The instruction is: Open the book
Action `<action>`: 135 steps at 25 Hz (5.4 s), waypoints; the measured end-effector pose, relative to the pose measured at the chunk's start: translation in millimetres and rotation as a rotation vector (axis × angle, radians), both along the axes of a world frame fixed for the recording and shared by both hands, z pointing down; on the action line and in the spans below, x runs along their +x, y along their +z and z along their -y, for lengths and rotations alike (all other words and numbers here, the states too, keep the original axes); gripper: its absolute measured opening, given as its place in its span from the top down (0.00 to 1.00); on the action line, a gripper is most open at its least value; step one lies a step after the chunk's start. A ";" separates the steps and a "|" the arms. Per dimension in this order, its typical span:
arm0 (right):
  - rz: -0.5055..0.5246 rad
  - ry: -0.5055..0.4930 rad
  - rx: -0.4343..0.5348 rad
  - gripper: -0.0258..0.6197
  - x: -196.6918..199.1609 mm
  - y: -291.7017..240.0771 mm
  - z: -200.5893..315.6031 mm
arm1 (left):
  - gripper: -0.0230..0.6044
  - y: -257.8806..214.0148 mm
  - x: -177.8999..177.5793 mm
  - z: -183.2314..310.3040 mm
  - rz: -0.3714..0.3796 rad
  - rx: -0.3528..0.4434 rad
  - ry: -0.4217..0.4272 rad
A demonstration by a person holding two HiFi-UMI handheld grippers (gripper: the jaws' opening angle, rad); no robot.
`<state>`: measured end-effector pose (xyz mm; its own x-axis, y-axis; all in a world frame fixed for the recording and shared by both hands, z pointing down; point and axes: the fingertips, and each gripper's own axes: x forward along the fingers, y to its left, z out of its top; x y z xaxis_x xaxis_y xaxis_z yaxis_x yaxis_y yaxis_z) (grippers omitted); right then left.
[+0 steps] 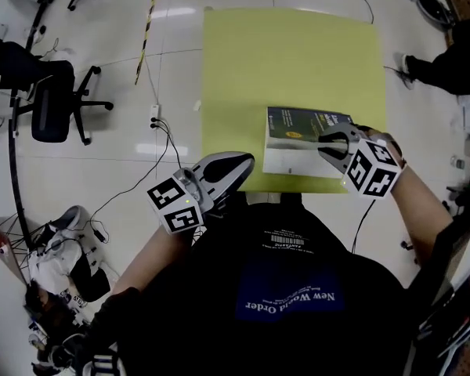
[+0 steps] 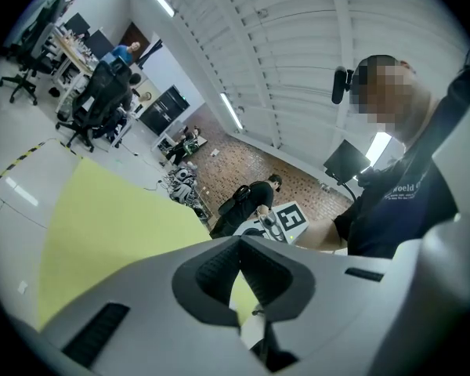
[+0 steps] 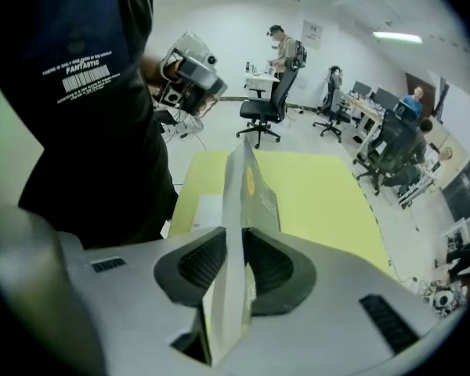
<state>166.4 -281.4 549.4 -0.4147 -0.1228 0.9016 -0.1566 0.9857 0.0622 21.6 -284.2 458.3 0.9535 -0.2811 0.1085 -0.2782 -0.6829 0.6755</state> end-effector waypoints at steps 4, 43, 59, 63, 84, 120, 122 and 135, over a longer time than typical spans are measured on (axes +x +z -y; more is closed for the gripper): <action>0.015 0.041 -0.095 0.83 10.2 -8.4 31.6 | 0.95 -5.7 -3.2 7.2 -0.017 -0.003 -0.013; -0.029 0.418 0.046 0.85 65.5 102.1 229.9 | 0.95 34.1 -5.9 52.9 0.001 -0.127 -0.026; -0.035 0.276 -0.181 0.35 82.0 128.3 256.0 | 0.95 43.4 -0.9 44.7 0.035 -0.144 -0.005; -0.013 0.255 -0.352 0.34 80.3 139.0 257.1 | 0.95 47.0 -6.9 42.0 0.048 -0.156 -0.018; -0.041 0.116 -0.051 0.90 53.7 9.8 192.1 | 0.95 23.5 -11.3 40.3 0.030 -0.085 -0.046; 0.241 0.595 0.145 0.93 26.1 68.3 171.4 | 0.95 0.7 -16.0 -0.6 0.035 -0.043 -0.058; 0.272 0.592 0.164 0.94 20.6 67.1 160.6 | 0.95 -1.4 -19.1 1.3 0.029 -0.044 -0.065; 0.022 0.661 0.301 0.99 37.0 66.6 210.4 | 0.95 -2.0 -27.1 0.2 0.041 -0.053 -0.079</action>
<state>203.4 -491.8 616.0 -0.1857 -0.5957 0.7814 -0.7178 0.6253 0.3062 -5.5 -284.4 456.3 0.9231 -0.3481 0.1635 -0.3578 -0.6217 0.6967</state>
